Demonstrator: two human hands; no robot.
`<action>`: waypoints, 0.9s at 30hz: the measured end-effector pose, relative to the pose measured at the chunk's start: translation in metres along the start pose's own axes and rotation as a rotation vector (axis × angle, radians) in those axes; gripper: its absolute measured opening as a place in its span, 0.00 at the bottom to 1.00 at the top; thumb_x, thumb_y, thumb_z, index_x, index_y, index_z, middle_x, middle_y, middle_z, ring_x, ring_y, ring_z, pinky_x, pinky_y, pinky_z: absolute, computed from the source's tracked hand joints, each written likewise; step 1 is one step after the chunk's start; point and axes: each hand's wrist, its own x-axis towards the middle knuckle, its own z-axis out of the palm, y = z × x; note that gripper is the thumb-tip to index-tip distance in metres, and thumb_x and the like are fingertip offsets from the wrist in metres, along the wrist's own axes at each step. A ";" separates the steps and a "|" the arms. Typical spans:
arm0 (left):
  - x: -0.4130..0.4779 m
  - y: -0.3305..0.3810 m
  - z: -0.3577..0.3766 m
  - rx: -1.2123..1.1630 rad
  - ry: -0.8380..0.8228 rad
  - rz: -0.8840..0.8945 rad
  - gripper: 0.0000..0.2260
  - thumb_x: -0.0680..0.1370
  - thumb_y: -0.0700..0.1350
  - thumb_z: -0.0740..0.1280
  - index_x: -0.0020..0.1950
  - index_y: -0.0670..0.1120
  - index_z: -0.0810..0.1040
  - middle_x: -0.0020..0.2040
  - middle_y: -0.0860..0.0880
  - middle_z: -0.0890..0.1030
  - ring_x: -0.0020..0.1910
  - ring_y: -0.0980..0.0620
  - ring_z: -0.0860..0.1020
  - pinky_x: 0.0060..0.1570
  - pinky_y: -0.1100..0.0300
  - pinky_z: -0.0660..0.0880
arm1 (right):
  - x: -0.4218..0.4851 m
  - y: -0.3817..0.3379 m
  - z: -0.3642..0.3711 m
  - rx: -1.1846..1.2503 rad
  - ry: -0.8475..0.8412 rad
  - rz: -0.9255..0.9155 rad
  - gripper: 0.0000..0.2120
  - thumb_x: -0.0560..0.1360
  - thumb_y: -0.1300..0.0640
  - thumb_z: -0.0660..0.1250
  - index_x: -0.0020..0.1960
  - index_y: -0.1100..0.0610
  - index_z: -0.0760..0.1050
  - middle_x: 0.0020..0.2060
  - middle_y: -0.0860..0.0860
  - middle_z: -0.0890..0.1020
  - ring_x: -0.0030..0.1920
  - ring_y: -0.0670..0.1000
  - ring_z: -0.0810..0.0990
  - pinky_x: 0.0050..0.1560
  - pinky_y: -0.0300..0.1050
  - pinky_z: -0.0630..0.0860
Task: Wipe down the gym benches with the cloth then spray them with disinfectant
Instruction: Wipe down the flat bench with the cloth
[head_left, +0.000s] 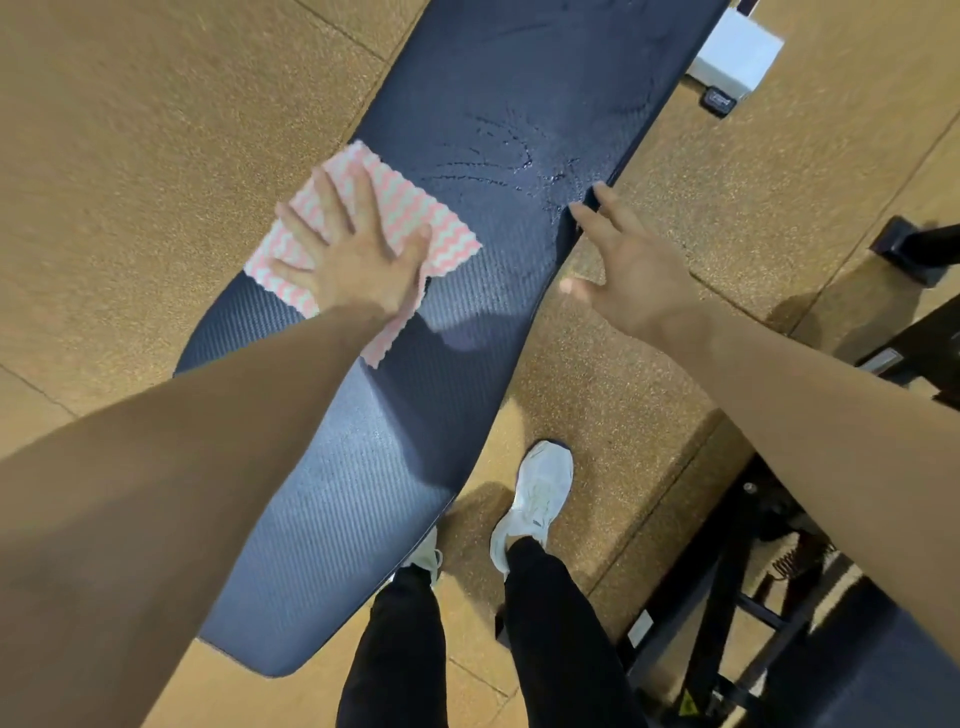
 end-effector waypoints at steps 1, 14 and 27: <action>-0.004 0.008 0.002 -0.001 -0.003 -0.027 0.39 0.77 0.74 0.49 0.83 0.60 0.40 0.84 0.51 0.38 0.80 0.30 0.35 0.67 0.18 0.40 | 0.004 0.002 -0.002 -0.006 0.000 -0.005 0.40 0.79 0.45 0.68 0.83 0.50 0.51 0.83 0.50 0.48 0.82 0.56 0.50 0.80 0.55 0.53; -0.057 0.061 0.037 0.303 -0.087 0.548 0.36 0.77 0.74 0.48 0.82 0.64 0.44 0.85 0.52 0.40 0.82 0.33 0.38 0.69 0.19 0.46 | 0.030 0.028 -0.016 -0.104 0.009 -0.150 0.34 0.80 0.51 0.69 0.81 0.48 0.58 0.81 0.53 0.56 0.82 0.57 0.45 0.81 0.57 0.43; 0.090 0.073 -0.042 0.024 -0.160 0.173 0.36 0.78 0.72 0.54 0.81 0.67 0.39 0.83 0.54 0.35 0.82 0.37 0.37 0.71 0.22 0.45 | 0.052 0.022 -0.045 -0.001 0.019 -0.121 0.20 0.77 0.47 0.70 0.67 0.52 0.79 0.63 0.49 0.75 0.69 0.54 0.68 0.71 0.57 0.68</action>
